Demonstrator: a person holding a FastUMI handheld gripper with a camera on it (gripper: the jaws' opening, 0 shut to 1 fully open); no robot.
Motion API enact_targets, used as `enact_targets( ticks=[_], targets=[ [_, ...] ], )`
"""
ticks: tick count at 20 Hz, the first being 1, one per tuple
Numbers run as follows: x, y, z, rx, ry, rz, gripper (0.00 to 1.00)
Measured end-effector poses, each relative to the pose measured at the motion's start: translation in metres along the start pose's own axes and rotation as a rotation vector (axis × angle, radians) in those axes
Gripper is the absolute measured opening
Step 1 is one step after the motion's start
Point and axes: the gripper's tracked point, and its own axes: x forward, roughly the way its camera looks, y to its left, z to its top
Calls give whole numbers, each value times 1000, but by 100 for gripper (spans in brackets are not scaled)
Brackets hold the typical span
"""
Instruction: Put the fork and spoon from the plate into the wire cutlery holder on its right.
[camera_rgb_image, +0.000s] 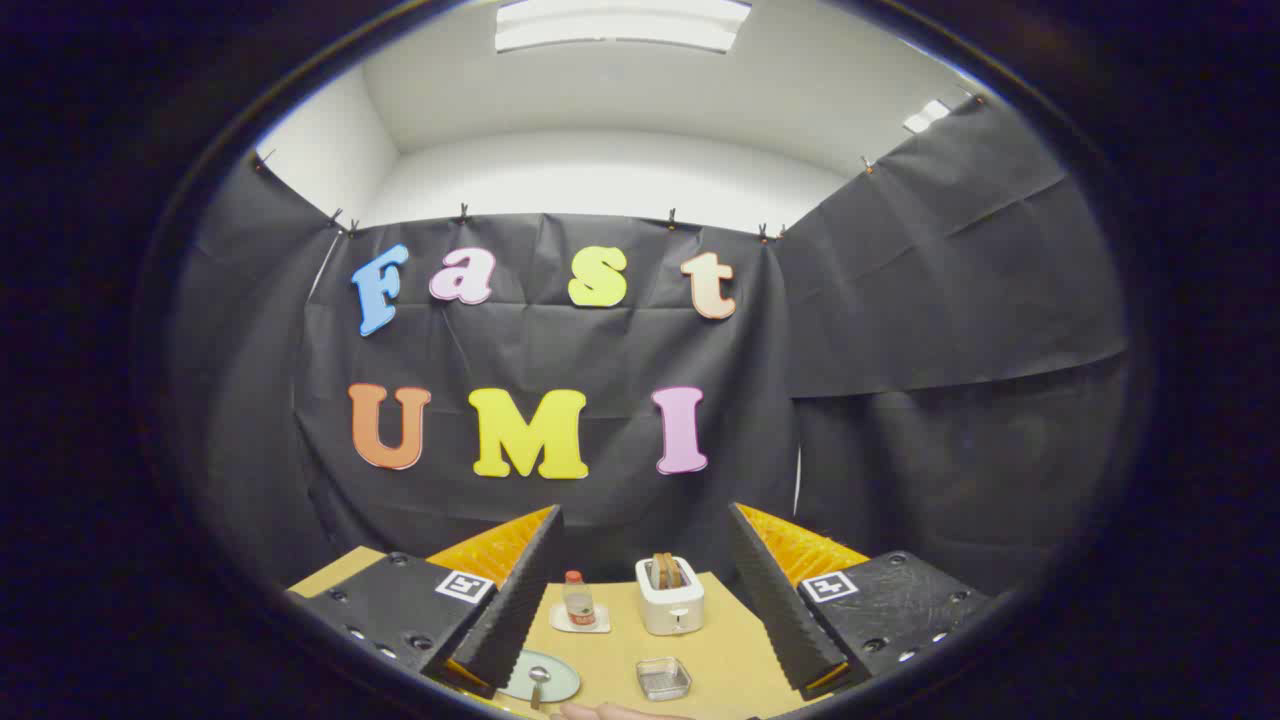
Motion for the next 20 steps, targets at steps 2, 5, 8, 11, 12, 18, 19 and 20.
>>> enact_targets(
  ticks=[2, 5, 8, 11, 12, 18, 19, 20],
  targets=[
    [-1, 4, 0, -15, 9, -3, 96],
    [-3, 10, 1, -41, 16, -3, 96],
    [0, 12, -1, -56, 26, -11, 96],
    [5, 15, -5, -49, 46, -9, 95],
    [6, 15, -8, -46, 52, -9, 95],
    [17, 13, -24, -74, 77, -20, 96],
    [20, 16, -30, -83, 86, -19, 96],
    [23, 17, -38, -91, 98, -17, 96]
  ],
)
